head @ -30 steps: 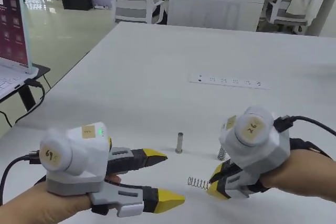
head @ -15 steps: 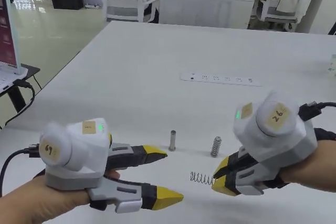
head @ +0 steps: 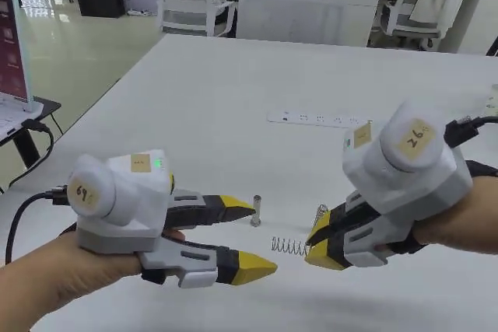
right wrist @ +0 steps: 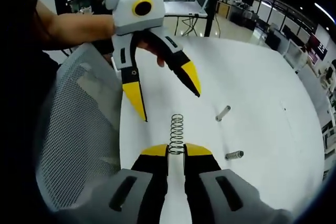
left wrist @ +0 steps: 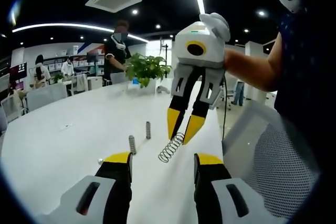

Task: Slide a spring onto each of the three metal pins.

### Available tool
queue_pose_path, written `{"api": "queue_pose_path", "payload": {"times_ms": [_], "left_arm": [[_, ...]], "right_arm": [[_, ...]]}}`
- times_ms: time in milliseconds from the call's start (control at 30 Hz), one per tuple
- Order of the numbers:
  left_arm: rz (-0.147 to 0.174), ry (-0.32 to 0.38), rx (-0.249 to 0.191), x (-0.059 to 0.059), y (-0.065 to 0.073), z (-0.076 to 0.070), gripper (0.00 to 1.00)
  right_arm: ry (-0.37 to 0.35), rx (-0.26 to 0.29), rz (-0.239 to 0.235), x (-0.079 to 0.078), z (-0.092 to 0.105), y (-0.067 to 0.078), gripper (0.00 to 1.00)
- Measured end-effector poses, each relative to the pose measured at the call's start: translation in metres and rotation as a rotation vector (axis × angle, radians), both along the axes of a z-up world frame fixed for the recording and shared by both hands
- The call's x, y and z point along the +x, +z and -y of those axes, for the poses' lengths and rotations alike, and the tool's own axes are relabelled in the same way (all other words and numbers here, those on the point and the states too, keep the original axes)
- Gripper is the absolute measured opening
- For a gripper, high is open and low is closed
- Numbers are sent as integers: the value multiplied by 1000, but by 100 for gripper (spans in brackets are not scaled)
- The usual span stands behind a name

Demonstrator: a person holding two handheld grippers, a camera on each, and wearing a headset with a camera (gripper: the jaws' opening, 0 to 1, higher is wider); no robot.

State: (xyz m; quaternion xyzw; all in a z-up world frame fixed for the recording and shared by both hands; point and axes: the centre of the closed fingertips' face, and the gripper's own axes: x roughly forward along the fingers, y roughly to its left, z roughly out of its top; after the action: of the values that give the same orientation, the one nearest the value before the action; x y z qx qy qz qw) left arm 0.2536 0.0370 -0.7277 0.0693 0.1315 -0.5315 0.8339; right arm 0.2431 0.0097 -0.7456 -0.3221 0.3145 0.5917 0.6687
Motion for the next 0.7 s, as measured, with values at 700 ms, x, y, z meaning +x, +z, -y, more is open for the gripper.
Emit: {"api": "queue_pose_path", "payload": {"times_ms": [700], "left_arm": [[-16, -83, 7, -19, -17, 10, 19]], "right_arm": [[174, -43, -21, -18, -4, -5, 8]]}}
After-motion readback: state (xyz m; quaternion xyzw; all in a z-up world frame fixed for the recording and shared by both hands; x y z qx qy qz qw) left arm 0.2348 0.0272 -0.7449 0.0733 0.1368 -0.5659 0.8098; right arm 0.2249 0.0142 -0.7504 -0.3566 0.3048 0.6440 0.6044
